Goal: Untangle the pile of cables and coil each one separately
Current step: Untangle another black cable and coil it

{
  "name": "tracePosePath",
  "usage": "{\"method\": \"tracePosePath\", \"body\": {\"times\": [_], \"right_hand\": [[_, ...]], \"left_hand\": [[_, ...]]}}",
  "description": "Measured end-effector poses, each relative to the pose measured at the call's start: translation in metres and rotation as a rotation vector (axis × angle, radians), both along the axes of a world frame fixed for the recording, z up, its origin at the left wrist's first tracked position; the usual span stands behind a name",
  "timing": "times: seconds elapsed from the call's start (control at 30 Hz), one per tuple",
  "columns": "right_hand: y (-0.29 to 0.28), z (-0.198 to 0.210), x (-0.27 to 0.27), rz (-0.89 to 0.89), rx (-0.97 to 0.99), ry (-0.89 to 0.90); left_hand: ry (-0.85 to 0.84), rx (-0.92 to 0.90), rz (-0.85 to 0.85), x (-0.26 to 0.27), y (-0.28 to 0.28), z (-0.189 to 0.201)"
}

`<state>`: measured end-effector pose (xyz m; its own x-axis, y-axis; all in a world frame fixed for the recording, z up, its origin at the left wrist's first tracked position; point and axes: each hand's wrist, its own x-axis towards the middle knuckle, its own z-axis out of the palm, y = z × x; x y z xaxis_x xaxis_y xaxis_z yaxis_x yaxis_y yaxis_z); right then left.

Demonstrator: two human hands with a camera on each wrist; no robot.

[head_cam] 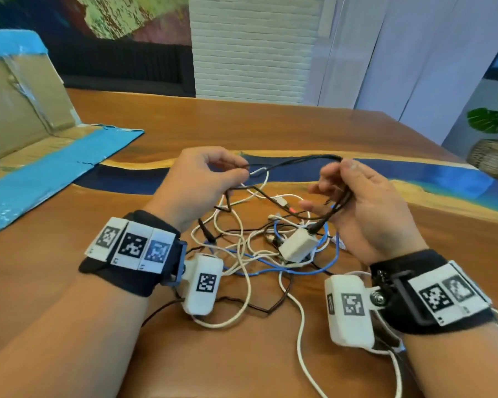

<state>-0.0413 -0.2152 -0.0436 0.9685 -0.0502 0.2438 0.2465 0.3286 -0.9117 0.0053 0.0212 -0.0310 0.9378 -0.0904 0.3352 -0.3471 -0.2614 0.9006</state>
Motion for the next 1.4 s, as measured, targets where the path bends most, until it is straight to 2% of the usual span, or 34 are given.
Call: {"method": "tracePosePath", "body": {"times": [0.07,0.13,0.2,0.23,0.37,0.4,0.47,0.57,0.67,0.77,0.9,1.0,1.17,1.33,1.4], "right_hand": [[-0.003,-0.003,0.004,-0.048,-0.031,0.027],[-0.006,-0.006,0.007,-0.100,-0.177,0.061],[-0.005,-0.007,0.007,-0.153,-0.328,0.080],[-0.004,-0.008,0.006,-0.156,-0.334,0.090],[0.001,-0.004,0.004,-0.107,-0.110,0.133],[0.003,-0.002,0.002,-0.093,-0.083,0.132],[0.007,0.000,-0.001,-0.057,-0.047,0.102],[0.014,0.001,-0.006,0.038,-0.013,0.023],[0.019,0.001,-0.010,0.135,-0.014,-0.027],[0.015,0.000,-0.008,0.141,0.001,-0.054],[0.008,0.003,-0.004,0.068,0.200,-0.027],[0.005,0.008,-0.007,0.029,0.314,-0.007],[-0.004,0.013,-0.008,-0.035,0.399,0.051],[-0.010,0.011,-0.005,-0.011,0.447,0.021],[-0.010,0.008,-0.001,-0.011,0.378,0.047]], "left_hand": [[-0.125,-0.107,0.119,0.005,0.004,0.000],[-0.258,-0.212,0.201,0.004,0.006,0.003],[-0.305,-0.244,0.235,0.005,0.006,0.003],[-0.292,-0.228,0.232,0.007,0.007,0.002],[-0.242,-0.080,0.253,0.006,0.007,0.000],[-0.258,-0.067,0.223,0.002,0.005,0.002],[-0.222,-0.079,0.036,-0.010,-0.002,0.008],[0.003,0.002,-0.299,-0.025,-0.017,0.008],[0.158,0.096,-0.530,-0.030,-0.030,-0.006],[0.150,0.127,-0.479,-0.029,-0.035,-0.012],[0.099,0.154,-0.307,-0.023,-0.028,-0.007],[0.104,0.033,-0.246,-0.020,-0.024,-0.006],[0.108,-0.324,-0.190,-0.016,-0.021,0.000],[0.117,-0.591,-0.283,-0.020,-0.016,0.009],[0.156,-0.706,-0.337,-0.023,-0.016,0.015]]}}
